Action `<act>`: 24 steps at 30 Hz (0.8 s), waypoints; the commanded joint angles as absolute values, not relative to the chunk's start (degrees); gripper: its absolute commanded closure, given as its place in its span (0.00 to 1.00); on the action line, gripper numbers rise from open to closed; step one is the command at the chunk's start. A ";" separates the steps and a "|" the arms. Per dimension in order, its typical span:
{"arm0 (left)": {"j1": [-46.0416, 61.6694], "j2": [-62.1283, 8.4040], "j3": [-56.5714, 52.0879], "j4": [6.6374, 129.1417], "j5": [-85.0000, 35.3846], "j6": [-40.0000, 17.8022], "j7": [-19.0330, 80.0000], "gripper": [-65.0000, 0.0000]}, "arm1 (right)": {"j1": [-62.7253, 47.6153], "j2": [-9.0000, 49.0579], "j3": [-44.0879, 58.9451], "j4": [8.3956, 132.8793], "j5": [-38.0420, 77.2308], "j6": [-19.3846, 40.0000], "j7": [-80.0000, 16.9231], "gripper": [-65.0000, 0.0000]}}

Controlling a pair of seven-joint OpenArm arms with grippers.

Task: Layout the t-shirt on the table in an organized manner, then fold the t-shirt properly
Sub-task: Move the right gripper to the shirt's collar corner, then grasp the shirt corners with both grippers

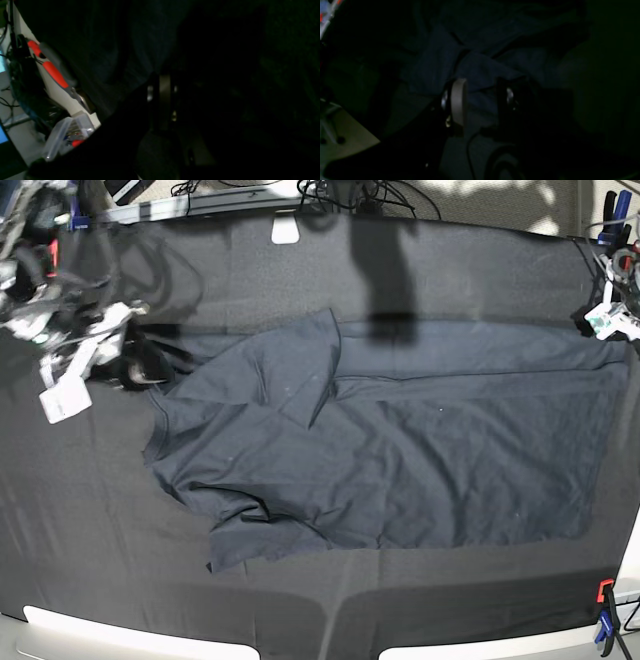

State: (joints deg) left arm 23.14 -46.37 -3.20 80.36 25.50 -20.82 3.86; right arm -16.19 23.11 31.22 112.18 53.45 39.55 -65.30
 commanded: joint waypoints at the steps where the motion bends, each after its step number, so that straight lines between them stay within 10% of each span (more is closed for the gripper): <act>1: 22.85 -47.51 -3.53 82.15 24.99 -20.53 3.25 1.00 | -15.79 25.34 31.48 113.89 53.28 40.00 -64.55 0.71; 18: 22.70 -47.53 -3.55 87.00 25.06 -20.53 6.02 1.00 | -21.15 36.49 -5.48 123.24 6.87 40.00 -56.42 0.71; 24: 22.70 -47.48 -3.55 87.00 25.04 -20.49 6.42 1.00 | -20.97 40.32 -18.39 119.57 -13.93 27.22 -52.34 0.71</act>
State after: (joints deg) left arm 23.00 -46.24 -2.98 86.26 25.32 -21.23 6.59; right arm -21.43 39.48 -18.90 118.83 -13.74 27.57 -53.15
